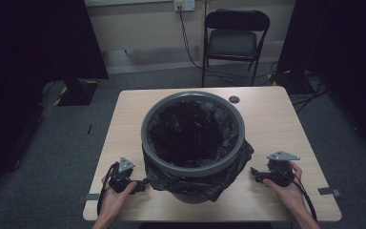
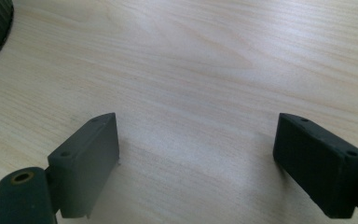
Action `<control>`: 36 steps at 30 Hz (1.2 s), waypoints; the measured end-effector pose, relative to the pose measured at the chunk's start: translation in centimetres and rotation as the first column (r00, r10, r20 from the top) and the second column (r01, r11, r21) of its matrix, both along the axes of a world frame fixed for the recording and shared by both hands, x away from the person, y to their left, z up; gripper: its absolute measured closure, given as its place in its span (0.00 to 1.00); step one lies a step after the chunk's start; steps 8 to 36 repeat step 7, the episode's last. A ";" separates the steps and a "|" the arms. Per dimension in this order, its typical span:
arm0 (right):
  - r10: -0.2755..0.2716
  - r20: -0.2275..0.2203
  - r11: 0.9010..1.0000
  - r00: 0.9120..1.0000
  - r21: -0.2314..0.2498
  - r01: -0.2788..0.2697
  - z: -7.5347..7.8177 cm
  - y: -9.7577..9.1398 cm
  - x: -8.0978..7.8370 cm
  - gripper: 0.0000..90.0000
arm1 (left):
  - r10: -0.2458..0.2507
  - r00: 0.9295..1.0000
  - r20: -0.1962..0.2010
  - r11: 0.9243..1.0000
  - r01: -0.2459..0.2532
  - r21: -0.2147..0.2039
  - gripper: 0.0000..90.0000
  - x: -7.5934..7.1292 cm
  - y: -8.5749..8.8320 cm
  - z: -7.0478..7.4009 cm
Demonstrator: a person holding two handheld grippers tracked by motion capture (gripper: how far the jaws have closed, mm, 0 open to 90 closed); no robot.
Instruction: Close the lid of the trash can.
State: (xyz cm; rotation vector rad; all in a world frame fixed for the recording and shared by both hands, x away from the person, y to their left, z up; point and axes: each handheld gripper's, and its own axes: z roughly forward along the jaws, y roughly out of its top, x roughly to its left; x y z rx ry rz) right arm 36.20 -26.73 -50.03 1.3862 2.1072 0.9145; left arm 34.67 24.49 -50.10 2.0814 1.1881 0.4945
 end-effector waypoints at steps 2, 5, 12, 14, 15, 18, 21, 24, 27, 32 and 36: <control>0.000 0.000 1.000 1.000 -0.001 0.000 0.0 0.0 0.0 0.15 | -0.003 1.000 0.006 1.000 0.003 0.002 0.05 0.0 -0.1 -0.1; 0.003 0.000 1.000 1.000 0.000 -0.003 0.0 0.0 0.0 0.14 | 0.000 1.000 0.004 1.000 0.000 -0.002 0.05 0.0 -0.1 -0.1; 0.005 0.000 1.000 1.000 -0.001 -0.005 0.0 0.0 0.1 0.14 | 0.000 1.000 0.004 1.000 0.000 -0.002 0.05 0.0 -0.1 -0.1; 0.005 0.000 1.000 1.000 -0.001 -0.005 0.0 0.0 0.1 0.14 | 0.000 1.000 0.004 1.000 0.000 -0.002 0.05 0.0 -0.1 -0.1; 0.005 0.000 1.000 1.000 -0.001 -0.005 0.0 0.0 0.1 0.14 | 0.000 1.000 0.004 1.000 0.000 -0.002 0.05 0.0 -0.1 -0.1; 0.005 0.000 1.000 1.000 -0.001 -0.005 0.0 0.0 0.1 0.14 | 0.000 1.000 0.004 1.000 0.000 -0.002 0.05 0.0 -0.1 -0.1; 0.005 0.000 1.000 1.000 -0.001 -0.005 0.0 0.0 0.1 0.14 | 0.000 1.000 0.004 1.000 0.000 -0.002 0.05 0.0 -0.1 -0.1; 0.005 0.000 1.000 1.000 -0.001 -0.005 0.0 0.0 0.1 0.14 | 0.000 1.000 0.004 1.000 0.000 -0.002 0.05 0.0 -0.1 -0.1; 0.005 0.000 1.000 1.000 -0.001 -0.005 0.0 0.0 0.1 0.14 | 0.000 1.000 0.004 1.000 0.000 -0.002 0.05 0.0 -0.1 -0.1; 0.005 0.000 1.000 1.000 -0.001 -0.005 0.0 0.0 0.1 0.14 | 0.000 1.000 0.004 1.000 0.000 -0.002 0.05 0.0 -0.1 -0.1; 0.005 0.000 1.000 1.000 -0.001 -0.005 0.0 0.0 0.1 0.14 | 0.000 1.000 0.004 1.000 0.000 -0.002 0.05 0.0 -0.1 -0.1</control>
